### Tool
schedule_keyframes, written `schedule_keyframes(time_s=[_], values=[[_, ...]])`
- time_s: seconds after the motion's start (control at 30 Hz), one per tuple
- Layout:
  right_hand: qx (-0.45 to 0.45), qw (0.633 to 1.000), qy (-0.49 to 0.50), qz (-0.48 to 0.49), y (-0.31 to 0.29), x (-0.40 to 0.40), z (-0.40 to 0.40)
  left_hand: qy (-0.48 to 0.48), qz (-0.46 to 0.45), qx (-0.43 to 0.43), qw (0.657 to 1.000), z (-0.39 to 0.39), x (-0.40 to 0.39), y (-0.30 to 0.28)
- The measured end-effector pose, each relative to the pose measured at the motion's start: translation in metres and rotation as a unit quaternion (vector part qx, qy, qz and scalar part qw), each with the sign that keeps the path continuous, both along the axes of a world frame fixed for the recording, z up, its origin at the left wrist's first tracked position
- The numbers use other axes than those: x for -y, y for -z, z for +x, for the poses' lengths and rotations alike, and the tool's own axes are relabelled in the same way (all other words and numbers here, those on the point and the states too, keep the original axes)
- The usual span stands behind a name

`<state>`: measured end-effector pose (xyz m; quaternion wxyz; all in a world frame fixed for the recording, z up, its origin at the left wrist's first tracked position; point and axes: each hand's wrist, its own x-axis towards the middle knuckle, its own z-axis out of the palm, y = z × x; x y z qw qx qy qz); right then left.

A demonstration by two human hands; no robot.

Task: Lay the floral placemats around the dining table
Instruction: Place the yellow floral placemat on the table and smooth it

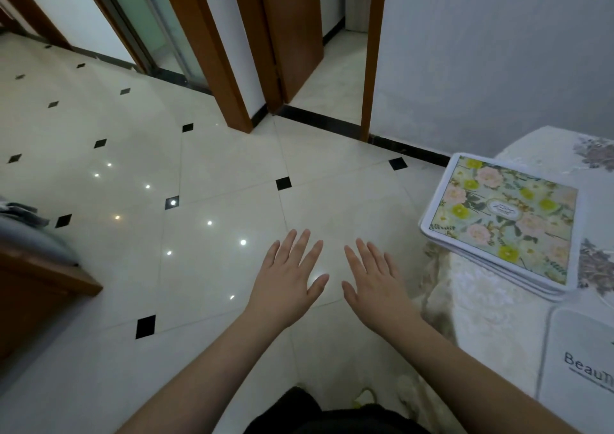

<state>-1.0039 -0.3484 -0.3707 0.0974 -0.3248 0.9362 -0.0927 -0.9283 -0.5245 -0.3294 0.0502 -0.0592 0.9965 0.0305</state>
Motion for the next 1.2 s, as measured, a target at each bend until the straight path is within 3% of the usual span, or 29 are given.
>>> schedule_keyframes(time_s=[0.43, 0.73, 0.93, 1.2], values=[[0.029, 0.999, 0.03, -0.008, 0.006, 0.072, -0.092, 0.033, 0.012, -0.034, 0.999, -0.102, 0.095, 0.035], [-0.033, 0.99, 0.096, 0.097, 0.009, 0.128, -0.14, 0.113, 0.026, -0.027, 0.993, -0.179, 0.158, 0.044], [-0.036, 0.984, 0.145, 0.101, 0.018, 0.121, -0.163, 0.17, 0.045, -0.023, 0.984, -0.239, 0.151, 0.05], [-0.038, 0.965, 0.245, 0.079, 0.021, 0.072, -0.22, 0.27, 0.031, -0.03, 0.962, -0.333, 0.086, 0.055]])
